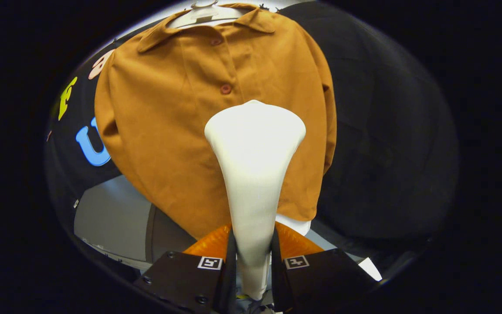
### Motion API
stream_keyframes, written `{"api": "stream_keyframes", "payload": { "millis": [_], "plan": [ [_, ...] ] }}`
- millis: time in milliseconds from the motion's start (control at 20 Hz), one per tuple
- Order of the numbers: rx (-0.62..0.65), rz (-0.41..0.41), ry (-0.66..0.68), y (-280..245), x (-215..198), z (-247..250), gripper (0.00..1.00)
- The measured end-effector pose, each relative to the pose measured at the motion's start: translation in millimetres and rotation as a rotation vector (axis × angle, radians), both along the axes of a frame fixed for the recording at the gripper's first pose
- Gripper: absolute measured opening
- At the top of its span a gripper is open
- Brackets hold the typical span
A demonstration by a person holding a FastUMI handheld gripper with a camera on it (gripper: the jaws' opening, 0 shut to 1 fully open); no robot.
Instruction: Iron the clothes twice with a garment steamer, once on the left side and once on the right side.
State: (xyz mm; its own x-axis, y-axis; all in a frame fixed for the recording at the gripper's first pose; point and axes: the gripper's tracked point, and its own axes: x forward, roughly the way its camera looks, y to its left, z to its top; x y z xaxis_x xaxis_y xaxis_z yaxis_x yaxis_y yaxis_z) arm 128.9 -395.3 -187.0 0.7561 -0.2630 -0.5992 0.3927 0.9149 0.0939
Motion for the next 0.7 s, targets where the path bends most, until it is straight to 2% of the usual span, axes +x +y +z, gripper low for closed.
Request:
{"api": "stream_keyframes", "payload": {
  "millis": [200,350,550,700],
  "plan": [
    [-0.031,-0.044,-0.128,-32.5,18.3,50.8,0.37],
    [-0.039,-0.053,-0.193,-37.3,20.5,76.5,0.36],
    [-0.030,-0.056,-0.222,-60.6,52.1,86.6,0.36],
    [0.011,-0.048,-0.189,-62.7,58.7,65.9,0.36]
  ]
}}
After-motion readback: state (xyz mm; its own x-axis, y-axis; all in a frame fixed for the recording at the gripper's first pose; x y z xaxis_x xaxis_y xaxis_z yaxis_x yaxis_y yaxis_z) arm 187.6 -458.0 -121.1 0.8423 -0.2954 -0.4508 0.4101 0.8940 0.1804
